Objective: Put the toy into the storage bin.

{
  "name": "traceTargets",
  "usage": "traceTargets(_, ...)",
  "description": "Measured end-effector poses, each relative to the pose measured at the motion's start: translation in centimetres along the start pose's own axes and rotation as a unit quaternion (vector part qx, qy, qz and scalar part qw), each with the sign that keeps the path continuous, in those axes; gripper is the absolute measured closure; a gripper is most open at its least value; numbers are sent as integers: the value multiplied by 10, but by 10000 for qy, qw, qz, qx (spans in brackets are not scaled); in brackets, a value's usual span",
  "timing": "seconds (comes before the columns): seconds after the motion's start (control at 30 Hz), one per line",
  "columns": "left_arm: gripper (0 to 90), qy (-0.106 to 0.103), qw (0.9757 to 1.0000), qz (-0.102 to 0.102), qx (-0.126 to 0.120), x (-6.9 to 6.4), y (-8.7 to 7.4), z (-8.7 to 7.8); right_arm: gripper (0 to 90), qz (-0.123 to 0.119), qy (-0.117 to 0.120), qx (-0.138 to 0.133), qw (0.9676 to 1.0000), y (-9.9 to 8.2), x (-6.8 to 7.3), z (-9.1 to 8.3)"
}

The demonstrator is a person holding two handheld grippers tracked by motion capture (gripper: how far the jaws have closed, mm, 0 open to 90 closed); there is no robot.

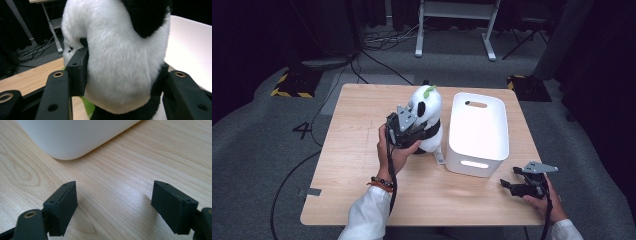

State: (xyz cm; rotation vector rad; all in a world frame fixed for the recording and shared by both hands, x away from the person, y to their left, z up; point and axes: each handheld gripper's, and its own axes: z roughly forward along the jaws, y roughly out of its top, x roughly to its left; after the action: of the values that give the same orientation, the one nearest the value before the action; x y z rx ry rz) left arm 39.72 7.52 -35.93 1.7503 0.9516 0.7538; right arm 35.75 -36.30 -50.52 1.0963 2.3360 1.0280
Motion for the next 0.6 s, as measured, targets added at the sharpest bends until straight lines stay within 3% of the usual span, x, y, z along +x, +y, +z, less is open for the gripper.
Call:
traceTargets(0.17,460,-9,9999,154,5,-2,7,-3,207,1,0,-1,10000,0,0,0)
traceTargets(0.6,459,2,9996,147,-236,-5,24,-15,207,0,-5,2,10000,0,0,0)
